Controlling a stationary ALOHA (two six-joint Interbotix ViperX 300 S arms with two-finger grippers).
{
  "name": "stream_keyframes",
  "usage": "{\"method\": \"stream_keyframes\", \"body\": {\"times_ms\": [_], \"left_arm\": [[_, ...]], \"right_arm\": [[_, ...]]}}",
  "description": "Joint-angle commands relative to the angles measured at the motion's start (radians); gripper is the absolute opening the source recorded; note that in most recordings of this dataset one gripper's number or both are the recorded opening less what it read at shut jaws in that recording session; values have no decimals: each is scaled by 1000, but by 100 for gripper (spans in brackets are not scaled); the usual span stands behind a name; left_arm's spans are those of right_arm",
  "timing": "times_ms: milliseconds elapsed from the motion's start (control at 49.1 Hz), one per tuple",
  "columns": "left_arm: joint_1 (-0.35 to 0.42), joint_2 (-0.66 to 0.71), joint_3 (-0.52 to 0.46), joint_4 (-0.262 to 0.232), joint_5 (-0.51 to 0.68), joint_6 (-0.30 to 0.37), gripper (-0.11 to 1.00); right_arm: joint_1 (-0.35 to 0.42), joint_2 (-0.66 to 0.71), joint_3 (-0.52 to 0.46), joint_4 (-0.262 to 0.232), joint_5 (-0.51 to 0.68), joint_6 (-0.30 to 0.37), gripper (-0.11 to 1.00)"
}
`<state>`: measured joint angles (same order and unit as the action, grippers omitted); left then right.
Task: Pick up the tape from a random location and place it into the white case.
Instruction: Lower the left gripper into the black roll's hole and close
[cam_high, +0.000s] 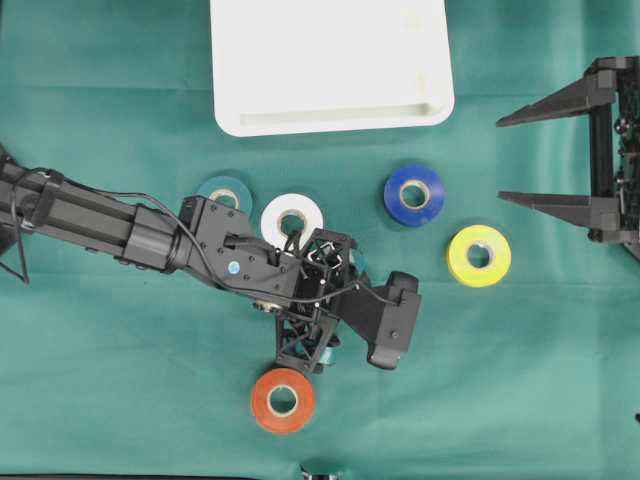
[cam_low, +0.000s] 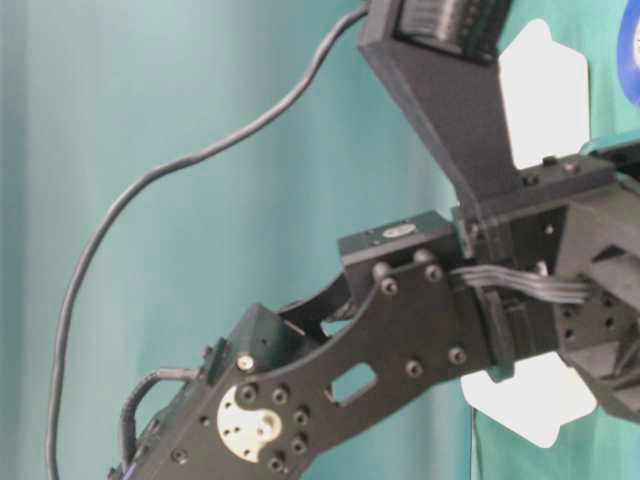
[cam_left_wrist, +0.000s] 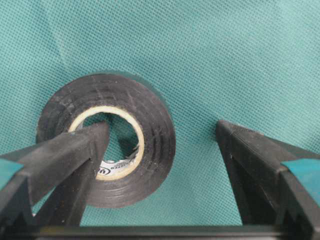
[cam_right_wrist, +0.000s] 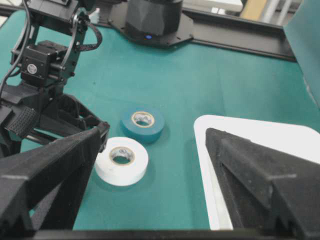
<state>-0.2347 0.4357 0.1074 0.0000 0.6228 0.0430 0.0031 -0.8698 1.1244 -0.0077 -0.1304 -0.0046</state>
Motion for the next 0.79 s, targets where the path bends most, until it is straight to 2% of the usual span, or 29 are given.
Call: {"method": "stream_keyframes", "body": {"times_ms": [0, 183, 305, 387, 488, 550, 773], "left_arm": [[0, -15, -11, 2, -3, -2, 98], [2, -17, -11, 2, 5, -2, 96], [2, -17, -14, 2, 6, -2, 84], [2, -17, -18, 2, 8, -2, 65], [0, -15, -23, 3, 23, 0, 33], [2, -15, -29, 3, 40, 0, 20], [0, -12, -43, 2, 67, 0, 19]], "right_arm": [[2, 5, -21, 0, -5, 2, 92], [2, 5, -23, -2, -3, 2, 92], [2, 6, -23, -2, -3, 2, 92], [2, 5, -23, 0, -3, 3, 92], [3, 6, -23, -2, -3, 3, 92], [3, 5, -23, -2, 0, 3, 92], [3, 5, -23, -2, 6, 3, 92]]}}
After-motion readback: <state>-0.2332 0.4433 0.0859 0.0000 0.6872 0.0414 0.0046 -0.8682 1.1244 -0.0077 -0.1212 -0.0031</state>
